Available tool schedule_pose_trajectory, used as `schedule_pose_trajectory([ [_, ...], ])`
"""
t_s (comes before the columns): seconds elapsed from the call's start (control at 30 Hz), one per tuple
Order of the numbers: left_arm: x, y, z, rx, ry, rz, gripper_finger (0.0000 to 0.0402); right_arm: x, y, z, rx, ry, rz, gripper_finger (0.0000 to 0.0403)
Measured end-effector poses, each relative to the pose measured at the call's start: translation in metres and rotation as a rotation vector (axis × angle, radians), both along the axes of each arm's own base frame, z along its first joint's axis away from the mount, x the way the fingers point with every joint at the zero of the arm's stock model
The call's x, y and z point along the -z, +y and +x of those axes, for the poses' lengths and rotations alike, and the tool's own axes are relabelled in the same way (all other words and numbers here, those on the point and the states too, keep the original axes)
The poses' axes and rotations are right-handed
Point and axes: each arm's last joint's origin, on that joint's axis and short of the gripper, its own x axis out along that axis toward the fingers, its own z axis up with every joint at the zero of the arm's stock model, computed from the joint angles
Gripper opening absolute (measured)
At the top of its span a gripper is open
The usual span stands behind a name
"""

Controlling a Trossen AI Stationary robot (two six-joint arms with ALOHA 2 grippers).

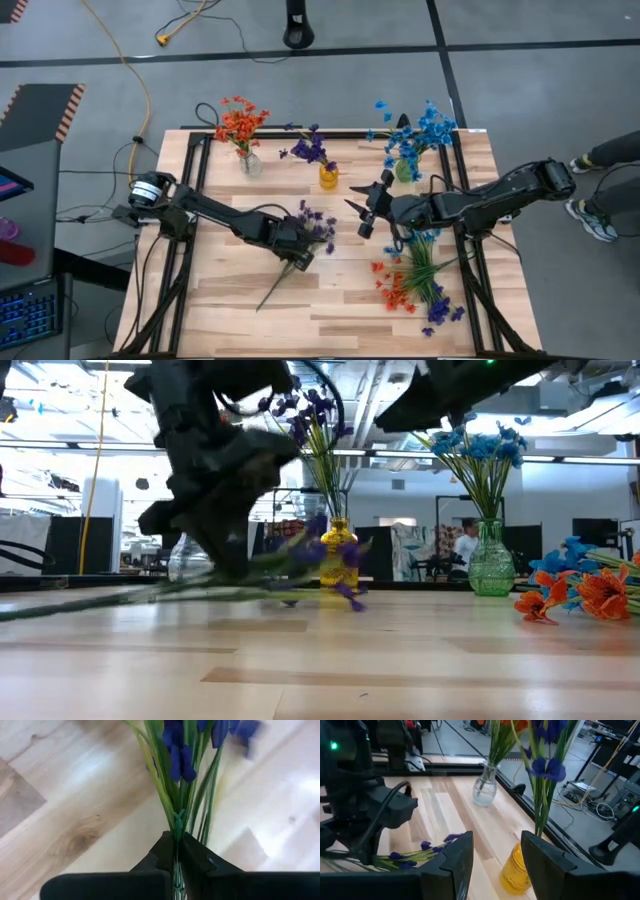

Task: Sort flowers into vase by color
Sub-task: Put the left purple flower into the orange vase

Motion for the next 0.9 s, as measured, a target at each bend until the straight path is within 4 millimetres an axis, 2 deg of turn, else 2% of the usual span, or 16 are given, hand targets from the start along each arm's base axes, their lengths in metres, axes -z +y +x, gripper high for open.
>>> schedule_pose_trajectory([
  [0.33, -0.040, 0.012, -0.006, 0.002, -0.176, 0.205, 0.0002, -0.028, 0.002, -0.021, -0.019, -0.114, 0.020, 0.0191],
  [0.47, -0.059, 0.016, -0.009, -0.016, -0.265, 0.326, 0.0001, -0.036, 0.005, -0.028, -0.025, -0.176, 0.089, 0.0191],
  [0.7, -0.088, 0.019, -0.007, -0.011, -0.441, 0.472, 0.0001, -0.040, 0.018, -0.037, -0.070, -0.218, 0.178, 0.0191],
  [0.9, -0.099, 0.018, 0.000, 0.024, -0.549, 0.550, 0.0001, -0.038, 0.032, -0.038, -0.166, -0.216, 0.248, 0.0191],
])
